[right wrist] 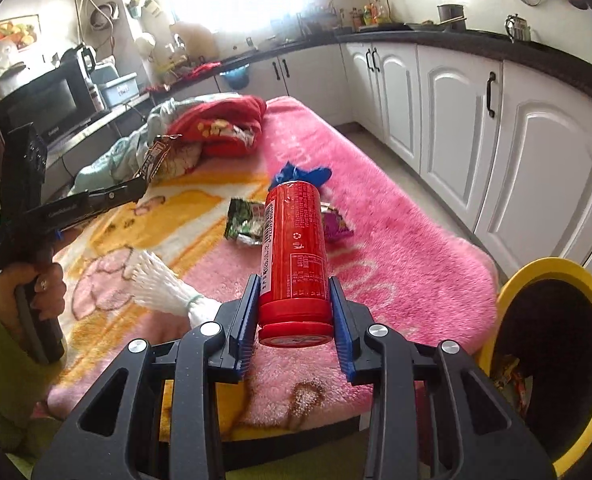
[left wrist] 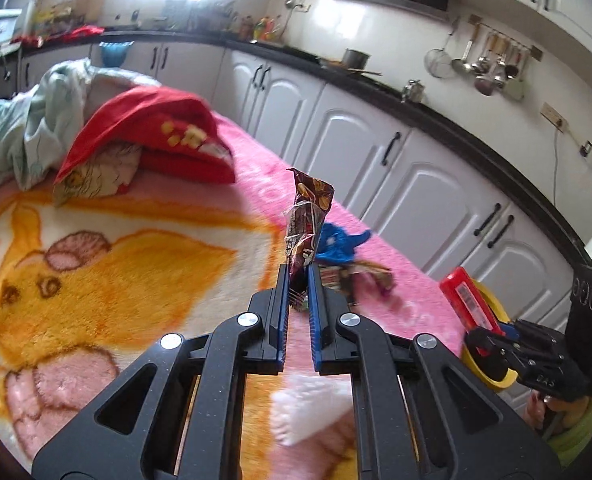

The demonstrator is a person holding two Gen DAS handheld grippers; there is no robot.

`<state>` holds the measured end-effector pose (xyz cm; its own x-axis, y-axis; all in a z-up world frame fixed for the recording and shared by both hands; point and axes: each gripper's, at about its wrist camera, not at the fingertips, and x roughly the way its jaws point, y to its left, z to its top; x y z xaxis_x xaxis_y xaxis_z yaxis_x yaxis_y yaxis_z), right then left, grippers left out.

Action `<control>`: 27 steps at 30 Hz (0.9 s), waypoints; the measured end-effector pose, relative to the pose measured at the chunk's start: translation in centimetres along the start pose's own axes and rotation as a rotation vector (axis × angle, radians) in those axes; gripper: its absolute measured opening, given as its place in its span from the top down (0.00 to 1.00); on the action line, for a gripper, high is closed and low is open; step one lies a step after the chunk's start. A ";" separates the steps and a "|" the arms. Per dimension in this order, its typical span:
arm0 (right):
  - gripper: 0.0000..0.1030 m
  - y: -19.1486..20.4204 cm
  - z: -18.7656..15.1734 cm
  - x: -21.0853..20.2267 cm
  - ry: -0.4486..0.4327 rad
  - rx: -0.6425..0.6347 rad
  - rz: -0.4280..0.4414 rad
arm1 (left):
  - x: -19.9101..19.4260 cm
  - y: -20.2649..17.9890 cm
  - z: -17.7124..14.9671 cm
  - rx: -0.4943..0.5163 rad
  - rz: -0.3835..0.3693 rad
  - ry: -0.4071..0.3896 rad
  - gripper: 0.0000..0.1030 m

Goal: Collect trash
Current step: 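Carry the red can and chocolate wrapper over the yellow bin with both tools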

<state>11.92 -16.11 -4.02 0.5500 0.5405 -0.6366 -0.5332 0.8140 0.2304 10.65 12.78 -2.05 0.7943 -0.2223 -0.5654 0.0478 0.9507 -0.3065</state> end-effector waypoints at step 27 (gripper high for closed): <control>0.69 -6.1 -0.8 -8.2 -0.160 0.101 -0.124 | -0.2 -9.8 -1.6 0.131 -0.135 0.020 0.96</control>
<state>10.12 -25.70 -0.77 0.7067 0.4553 -0.5416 -0.3928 0.8891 0.2350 9.09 3.19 -0.21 0.7634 -0.3529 -0.5409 0.2328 0.9316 -0.2792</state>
